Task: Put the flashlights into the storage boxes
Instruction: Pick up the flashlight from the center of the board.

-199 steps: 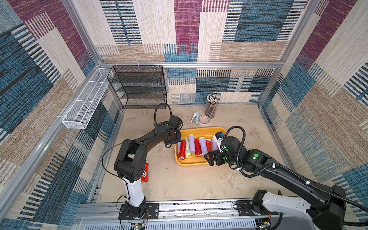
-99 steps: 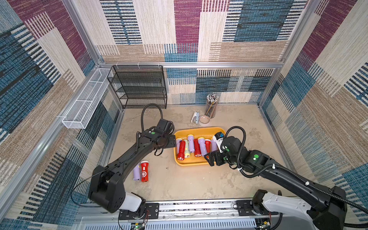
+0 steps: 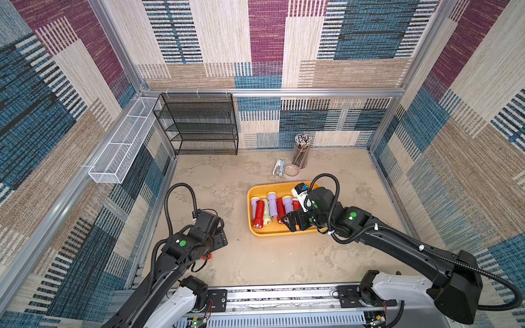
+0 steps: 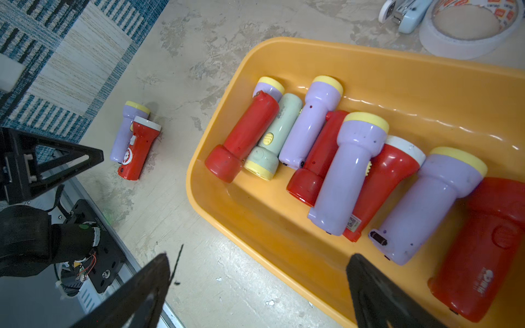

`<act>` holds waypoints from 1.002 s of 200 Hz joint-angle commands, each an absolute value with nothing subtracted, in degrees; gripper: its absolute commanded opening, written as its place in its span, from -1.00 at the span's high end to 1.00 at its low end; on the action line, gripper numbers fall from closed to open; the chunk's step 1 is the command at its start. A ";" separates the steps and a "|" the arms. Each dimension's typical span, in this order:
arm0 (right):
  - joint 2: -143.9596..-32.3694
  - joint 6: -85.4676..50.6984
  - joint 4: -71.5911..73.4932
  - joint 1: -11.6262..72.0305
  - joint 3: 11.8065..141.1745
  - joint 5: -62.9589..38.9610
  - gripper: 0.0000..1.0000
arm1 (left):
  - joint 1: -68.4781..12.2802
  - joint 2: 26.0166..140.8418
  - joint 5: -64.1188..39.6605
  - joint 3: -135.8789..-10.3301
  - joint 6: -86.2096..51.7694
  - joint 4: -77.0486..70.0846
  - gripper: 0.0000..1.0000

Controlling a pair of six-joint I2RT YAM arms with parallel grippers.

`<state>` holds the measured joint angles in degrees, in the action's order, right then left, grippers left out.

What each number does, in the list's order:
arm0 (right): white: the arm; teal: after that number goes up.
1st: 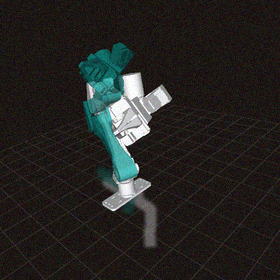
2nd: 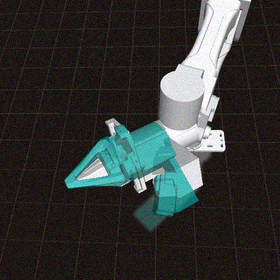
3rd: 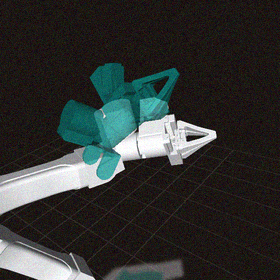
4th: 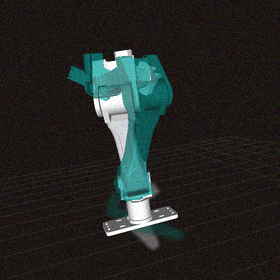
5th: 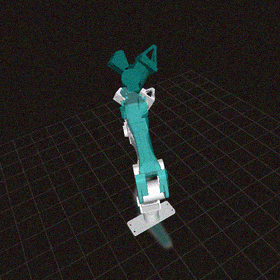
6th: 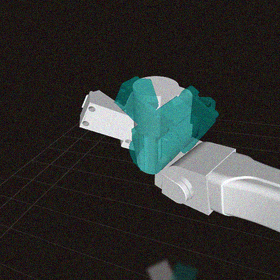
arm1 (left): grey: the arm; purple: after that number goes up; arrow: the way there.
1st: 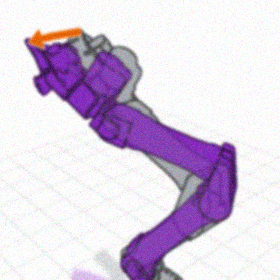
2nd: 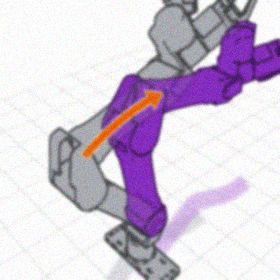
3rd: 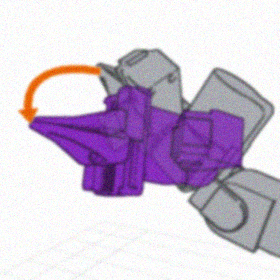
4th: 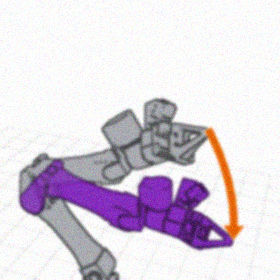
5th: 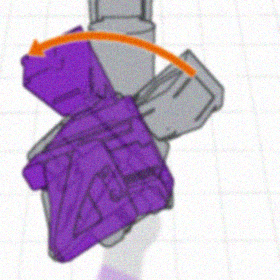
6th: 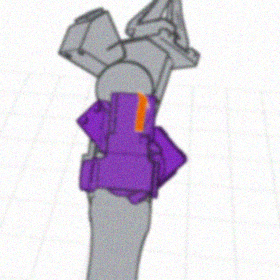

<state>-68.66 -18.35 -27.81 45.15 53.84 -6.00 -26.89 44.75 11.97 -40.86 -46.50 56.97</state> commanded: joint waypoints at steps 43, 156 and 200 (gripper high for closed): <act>-67.46 -17.76 -26.50 45.18 55.60 -5.58 -0.99 | -27.16 48.36 14.90 -36.08 -55.26 58.43 -0.62; -67.14 -16.17 -24.48 44.80 52.82 -6.09 -0.99 | -27.16 54.66 22.98 -34.01 -53.47 53.81 -0.38; -67.35 -15.28 -24.08 43.12 52.38 -7.02 -0.99 | -27.07 59.77 23.18 -35.79 -51.59 50.95 -0.27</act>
<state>-67.20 -16.36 -26.30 43.75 52.49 -6.04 -27.22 58.22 20.99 -34.92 -53.52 52.95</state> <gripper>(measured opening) 0.995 0.633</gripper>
